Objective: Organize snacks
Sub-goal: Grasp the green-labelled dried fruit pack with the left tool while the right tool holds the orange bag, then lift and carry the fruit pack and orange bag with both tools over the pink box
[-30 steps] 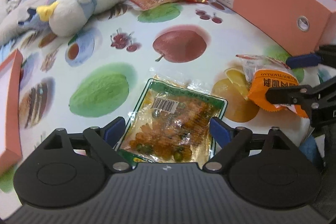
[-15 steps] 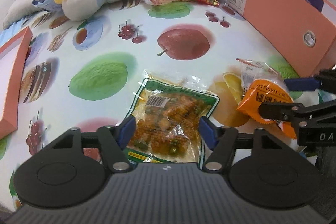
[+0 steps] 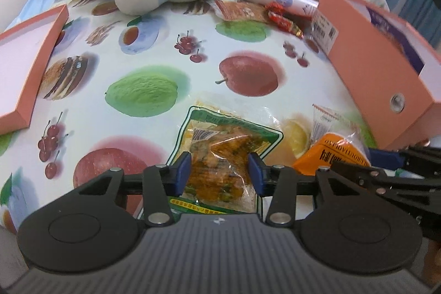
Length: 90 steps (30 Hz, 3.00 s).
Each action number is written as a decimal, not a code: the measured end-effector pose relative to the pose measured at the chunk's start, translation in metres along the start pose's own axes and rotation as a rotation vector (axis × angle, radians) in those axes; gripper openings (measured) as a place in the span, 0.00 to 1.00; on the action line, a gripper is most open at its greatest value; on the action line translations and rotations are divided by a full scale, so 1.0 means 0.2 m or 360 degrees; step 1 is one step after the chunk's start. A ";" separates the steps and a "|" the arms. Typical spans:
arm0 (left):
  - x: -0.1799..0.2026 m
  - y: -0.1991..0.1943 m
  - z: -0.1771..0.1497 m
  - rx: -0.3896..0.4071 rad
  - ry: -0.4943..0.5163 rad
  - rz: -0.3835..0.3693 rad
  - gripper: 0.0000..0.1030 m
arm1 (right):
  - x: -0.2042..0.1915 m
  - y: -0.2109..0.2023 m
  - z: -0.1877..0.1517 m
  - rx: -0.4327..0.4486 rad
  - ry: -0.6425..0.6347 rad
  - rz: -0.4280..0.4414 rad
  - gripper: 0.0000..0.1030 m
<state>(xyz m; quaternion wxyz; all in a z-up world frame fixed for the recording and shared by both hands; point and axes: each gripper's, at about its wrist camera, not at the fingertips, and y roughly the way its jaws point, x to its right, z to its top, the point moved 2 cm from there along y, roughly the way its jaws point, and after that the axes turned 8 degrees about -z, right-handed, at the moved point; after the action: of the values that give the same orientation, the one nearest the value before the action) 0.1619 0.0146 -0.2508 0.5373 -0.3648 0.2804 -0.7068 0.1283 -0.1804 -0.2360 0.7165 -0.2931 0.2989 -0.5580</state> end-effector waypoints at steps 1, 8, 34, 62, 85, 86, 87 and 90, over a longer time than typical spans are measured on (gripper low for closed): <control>0.00 -0.01 0.00 0.0008 -0.0010 -0.0004 0.49 | 0.00 -0.02 0.00 0.0008 0.0000 -0.0005 0.39; 0.06 -0.12 0.05 0.0101 -0.0067 -0.0027 0.48 | 0.01 -0.11 0.02 0.0041 0.0033 -0.0032 0.39; 0.30 -0.41 0.53 0.0395 -0.0063 -0.0136 0.46 | 0.10 -0.48 0.42 0.0338 0.0112 -0.0011 0.39; 0.52 0.08 0.67 0.0081 0.0295 -0.0209 0.50 | 0.67 -0.53 0.59 0.0435 0.0327 -0.0295 0.38; 0.39 0.66 0.52 -0.0371 0.0552 -0.0144 0.77 | 0.86 -0.46 0.45 0.0360 0.0482 -0.0325 0.38; 0.39 0.66 0.52 -0.0370 0.0545 -0.0143 0.72 | 0.86 -0.46 0.45 0.0357 0.0485 -0.0324 0.38; 0.39 0.65 0.53 -0.0370 0.0532 -0.0148 0.66 | 0.86 -0.45 0.45 0.0355 0.0487 -0.0322 0.38; 0.40 0.63 0.54 -0.0376 0.0492 -0.0141 0.57 | 0.85 -0.44 0.45 0.0352 0.0482 -0.0313 0.38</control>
<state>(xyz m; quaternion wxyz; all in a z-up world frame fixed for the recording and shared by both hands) 0.3073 -0.0956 -0.2717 0.4097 -0.3244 0.4241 -0.7397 0.1758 -0.3571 -0.1283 0.6334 -0.1532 0.3100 -0.6923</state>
